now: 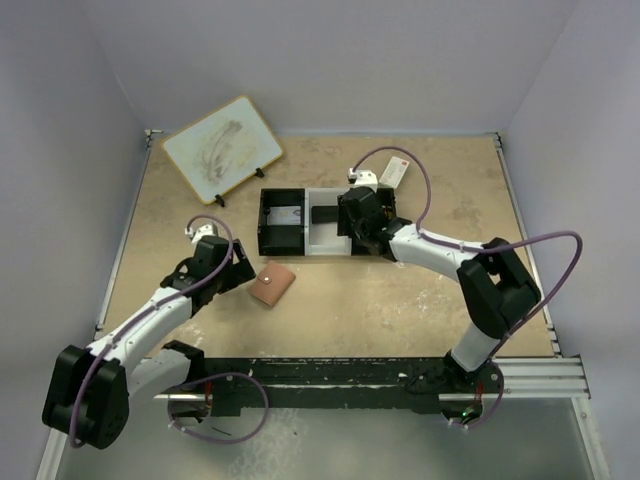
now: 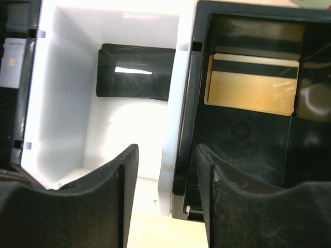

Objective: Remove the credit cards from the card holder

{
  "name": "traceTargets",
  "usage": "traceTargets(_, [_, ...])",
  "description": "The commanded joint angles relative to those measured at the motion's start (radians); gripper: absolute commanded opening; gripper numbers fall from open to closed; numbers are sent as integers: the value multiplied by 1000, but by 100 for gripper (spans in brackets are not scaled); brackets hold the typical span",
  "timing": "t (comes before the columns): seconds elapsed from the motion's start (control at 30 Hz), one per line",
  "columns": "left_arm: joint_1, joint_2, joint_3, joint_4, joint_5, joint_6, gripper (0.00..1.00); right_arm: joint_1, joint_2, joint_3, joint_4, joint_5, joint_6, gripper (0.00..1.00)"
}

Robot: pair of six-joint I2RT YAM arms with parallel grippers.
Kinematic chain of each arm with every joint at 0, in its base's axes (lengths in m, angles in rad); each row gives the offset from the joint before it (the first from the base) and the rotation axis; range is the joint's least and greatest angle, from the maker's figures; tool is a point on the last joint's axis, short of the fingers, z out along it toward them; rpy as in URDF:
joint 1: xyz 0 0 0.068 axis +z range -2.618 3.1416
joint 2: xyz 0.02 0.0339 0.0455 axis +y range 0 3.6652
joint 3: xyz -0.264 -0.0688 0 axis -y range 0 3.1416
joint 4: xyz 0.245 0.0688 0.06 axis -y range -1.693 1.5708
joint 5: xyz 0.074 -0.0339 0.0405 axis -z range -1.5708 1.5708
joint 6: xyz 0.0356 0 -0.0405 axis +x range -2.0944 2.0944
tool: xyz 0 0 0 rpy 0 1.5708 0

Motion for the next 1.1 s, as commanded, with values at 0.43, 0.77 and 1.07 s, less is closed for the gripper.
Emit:
traceTargets(0.43, [-120, 247, -52, 364, 153, 6, 69, -8, -337, -32, -83, -180, -83, 74])
traceTargets(0.77, [-448, 333, -20, 432, -12, 20, 33, -9, -518, -327, -40, -317, 130, 70])
traceTargets(1.07, [-727, 530, 137, 539, -120, 20, 37, -9, -757, -597, 28, -449, 258, 68])
